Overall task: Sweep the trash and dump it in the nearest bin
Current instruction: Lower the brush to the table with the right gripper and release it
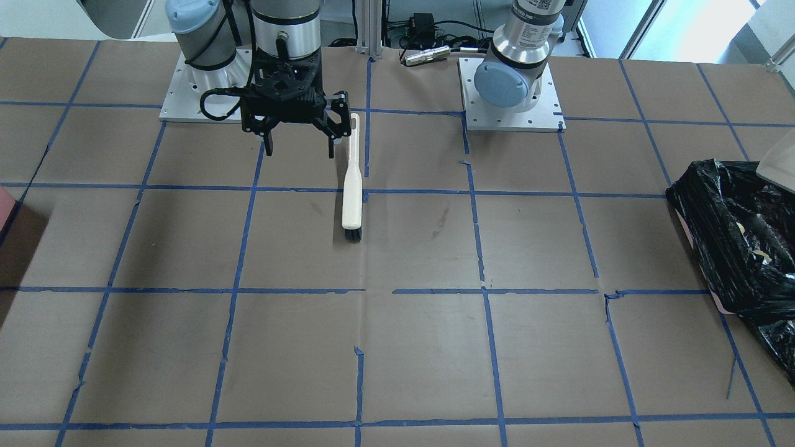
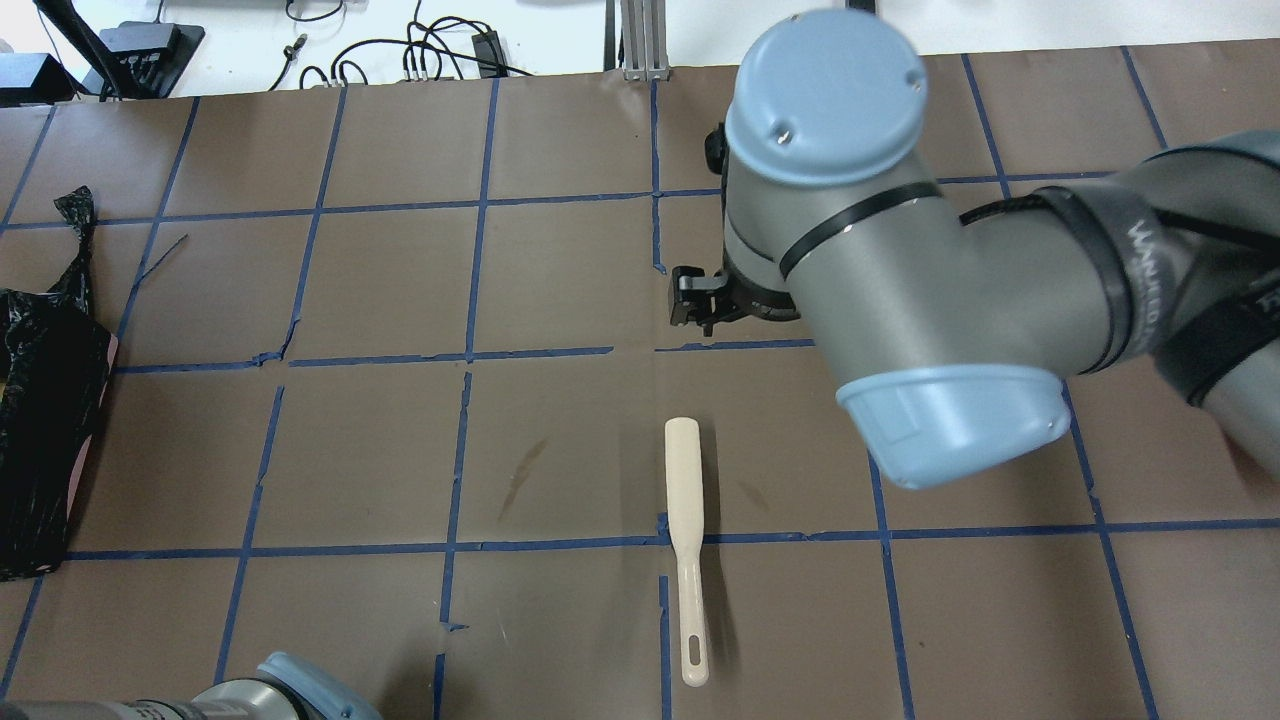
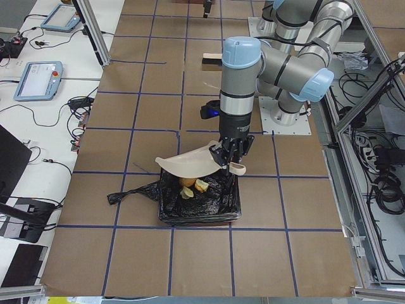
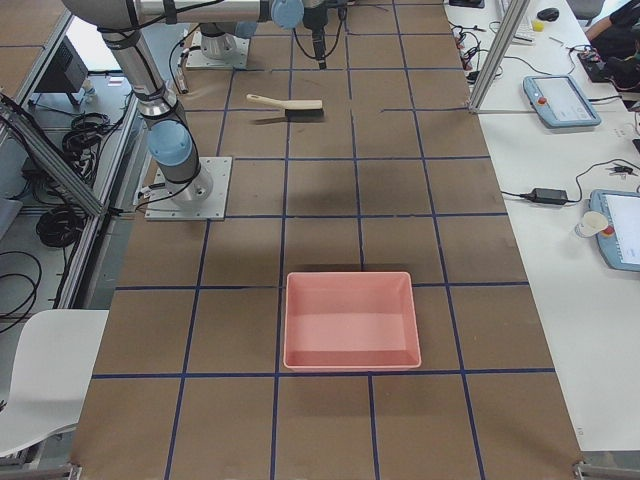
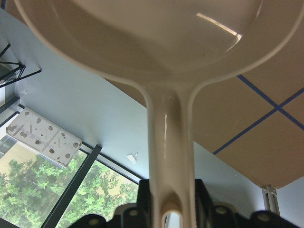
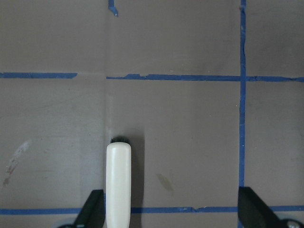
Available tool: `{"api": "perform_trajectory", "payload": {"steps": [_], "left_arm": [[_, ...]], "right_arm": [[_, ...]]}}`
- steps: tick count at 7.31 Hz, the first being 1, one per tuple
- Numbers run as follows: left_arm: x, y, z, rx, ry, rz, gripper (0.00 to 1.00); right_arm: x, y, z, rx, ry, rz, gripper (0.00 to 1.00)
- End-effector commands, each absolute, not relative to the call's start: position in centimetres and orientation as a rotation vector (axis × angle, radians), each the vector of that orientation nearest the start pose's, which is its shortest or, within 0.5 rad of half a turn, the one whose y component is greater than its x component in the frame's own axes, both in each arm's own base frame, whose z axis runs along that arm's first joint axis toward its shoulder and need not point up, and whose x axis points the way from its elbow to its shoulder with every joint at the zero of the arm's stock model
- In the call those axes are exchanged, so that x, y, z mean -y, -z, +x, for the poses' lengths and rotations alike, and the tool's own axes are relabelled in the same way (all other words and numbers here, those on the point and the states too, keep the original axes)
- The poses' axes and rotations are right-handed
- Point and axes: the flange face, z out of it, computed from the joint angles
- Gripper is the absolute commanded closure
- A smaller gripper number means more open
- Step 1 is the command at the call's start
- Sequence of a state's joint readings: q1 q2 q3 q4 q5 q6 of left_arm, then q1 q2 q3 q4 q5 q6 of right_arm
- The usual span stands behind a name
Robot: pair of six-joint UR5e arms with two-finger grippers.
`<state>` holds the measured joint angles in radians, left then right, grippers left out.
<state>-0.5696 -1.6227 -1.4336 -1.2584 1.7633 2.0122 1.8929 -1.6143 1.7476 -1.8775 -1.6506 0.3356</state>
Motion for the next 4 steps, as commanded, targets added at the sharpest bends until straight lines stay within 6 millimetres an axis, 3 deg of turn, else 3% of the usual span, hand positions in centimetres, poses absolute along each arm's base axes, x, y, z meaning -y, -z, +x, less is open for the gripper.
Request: {"api": "perform_trajectory", "payload": {"steps": [1,2,3,4], "left_arm": [[44.5,-56.2,32.3,-2.398,-0.07,1.379,0.93],[47.0,-55.6,29.2,-2.377,-0.044,1.435,0.93],[49.5,-53.8,25.9,-2.39,-0.015,1.474,0.93],[51.2,-51.0,22.3,-2.481,0.028,1.427,0.93]], "right_arm": [[45.4,-52.0,23.2,-3.117,0.32,0.163,0.0],[45.9,-52.9,22.6,-3.099,0.32,0.186,0.0],[47.2,-51.5,21.3,-3.129,0.28,0.196,0.0],[48.4,-51.1,18.4,-3.143,0.245,0.227,0.0]]}}
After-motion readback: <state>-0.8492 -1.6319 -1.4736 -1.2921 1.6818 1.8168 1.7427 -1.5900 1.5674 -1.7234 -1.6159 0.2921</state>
